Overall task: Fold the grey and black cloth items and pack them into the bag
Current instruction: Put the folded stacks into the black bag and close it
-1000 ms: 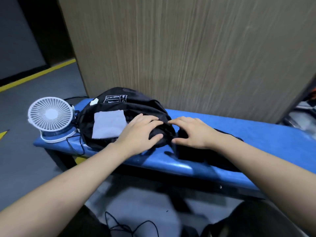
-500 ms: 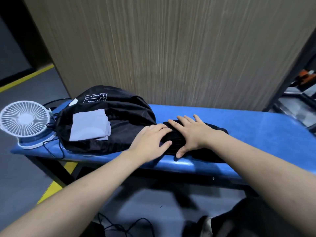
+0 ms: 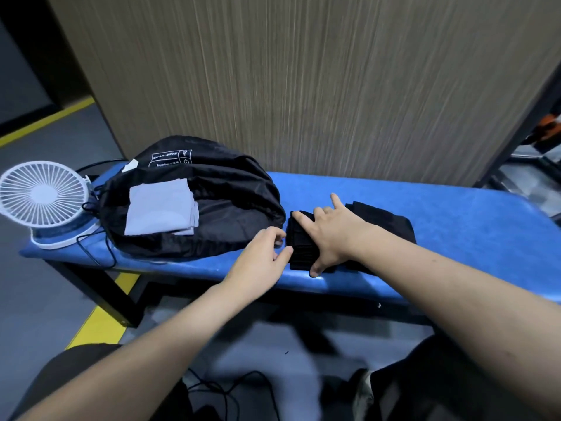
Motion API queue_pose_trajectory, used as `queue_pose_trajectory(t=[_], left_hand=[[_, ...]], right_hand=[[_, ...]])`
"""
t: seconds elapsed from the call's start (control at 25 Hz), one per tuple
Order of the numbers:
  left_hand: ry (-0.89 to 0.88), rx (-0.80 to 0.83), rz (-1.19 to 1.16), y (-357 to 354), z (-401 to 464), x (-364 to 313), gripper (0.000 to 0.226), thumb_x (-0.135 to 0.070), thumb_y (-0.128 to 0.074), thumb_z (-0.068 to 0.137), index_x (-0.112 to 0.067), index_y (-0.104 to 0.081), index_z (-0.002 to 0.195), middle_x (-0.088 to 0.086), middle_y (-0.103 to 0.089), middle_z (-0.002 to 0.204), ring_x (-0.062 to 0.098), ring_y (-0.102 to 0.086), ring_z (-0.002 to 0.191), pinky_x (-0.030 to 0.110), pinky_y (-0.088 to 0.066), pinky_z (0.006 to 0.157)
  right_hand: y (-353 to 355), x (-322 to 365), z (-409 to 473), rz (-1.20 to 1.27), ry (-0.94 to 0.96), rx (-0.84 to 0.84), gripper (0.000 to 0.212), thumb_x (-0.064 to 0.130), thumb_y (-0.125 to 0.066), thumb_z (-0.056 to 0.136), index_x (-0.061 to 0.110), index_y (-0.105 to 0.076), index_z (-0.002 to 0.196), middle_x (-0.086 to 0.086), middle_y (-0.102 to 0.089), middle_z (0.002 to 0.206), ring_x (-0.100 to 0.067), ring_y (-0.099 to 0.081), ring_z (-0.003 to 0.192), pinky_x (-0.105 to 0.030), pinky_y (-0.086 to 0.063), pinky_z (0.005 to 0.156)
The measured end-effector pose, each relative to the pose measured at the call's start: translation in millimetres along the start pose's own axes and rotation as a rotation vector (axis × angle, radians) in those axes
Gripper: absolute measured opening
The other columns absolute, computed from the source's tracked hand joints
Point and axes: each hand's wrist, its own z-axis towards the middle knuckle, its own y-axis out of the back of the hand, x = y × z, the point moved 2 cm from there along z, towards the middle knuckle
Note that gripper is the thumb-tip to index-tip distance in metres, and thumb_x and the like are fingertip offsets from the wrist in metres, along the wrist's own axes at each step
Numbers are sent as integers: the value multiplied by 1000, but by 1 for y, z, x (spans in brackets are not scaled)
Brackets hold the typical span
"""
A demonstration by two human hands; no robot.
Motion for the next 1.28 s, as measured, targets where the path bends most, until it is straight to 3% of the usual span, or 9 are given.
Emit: queue_pose_trajectory(t=[0.2,0.36,0.52,0.6,0.72,0.88,0.96,1.16,1.28], left_hand=[[155,125,-59,5,-15,-13,59,-48,-56,94,-27,-37,146,-7,-58,124,9,-58,103,23,-38,84],[395,89,-430,2,-22,-11,58,-46,-65,89,-27,-41,138,-7,-60,116,7,-59,97,22,-44,71],[592,-28,-680,-14,-34,-6,72,-59,-72,52,-35,-48,116,2,-52,127,19,-64,105,35,-59,69],[593,-32,-722,-17,-39,-8,70,-60,-73,53,-35,-50,114,1,-46,127,17,-64,105,36,-61,66],[536,14,-790,-10,-40,-12,65,-57,-76,65,-44,-46,120,1,-59,127,16,-67,102,32,-56,65],[470,20,-842,0,-38,-11,69,-44,-78,73,-44,-45,134,-4,-62,128,14,-67,106,36,-55,93],[439,7,-844,7,-39,-13,69,-36,-77,76,-42,-44,137,-7,-63,126,12,-67,106,36,-54,96],[319,-111,-939,52,-32,-20,64,-21,-69,86,-41,-43,140,-4,-69,120,13,-69,103,33,-54,90],[285,-183,-962,93,-19,-20,63,-19,-66,88,-43,-41,141,-5,-70,116,14,-70,101,35,-57,84]], right_hand=[[1,23,-20,46,6,-35,133,83,-62,64,15,4,157,-22,-45,136,-35,-46,128,-61,-12,116],[-1,41,-36,144,-9,-96,132,77,-68,64,17,5,157,-18,-44,133,-35,-46,122,-55,-31,106],[-8,56,-47,301,14,-166,130,65,-77,64,18,2,156,-14,-42,128,-33,-43,118,-43,-46,94],[-10,56,-51,401,8,-176,130,60,-79,64,17,1,156,-13,-39,131,-32,-39,122,-41,-48,95],[-9,56,-54,537,12,-180,132,56,-82,64,16,3,157,-12,-34,141,-30,-31,133,-40,-42,106],[0,58,-60,952,28,-140,135,49,-86,66,22,11,157,-5,-18,159,-21,-11,148,-32,-25,118],[3,56,-63,1119,37,-139,130,46,-86,70,24,8,157,1,-15,162,-15,-8,150,-28,-20,118],[34,43,-60,1540,-101,-450,82,41,-68,90,25,-21,155,5,-30,154,-6,-29,142,-24,-26,113],[59,43,-36,1815,-85,-396,76,44,-66,91,35,-23,153,6,-51,139,-12,-57,122,-32,-45,103]])
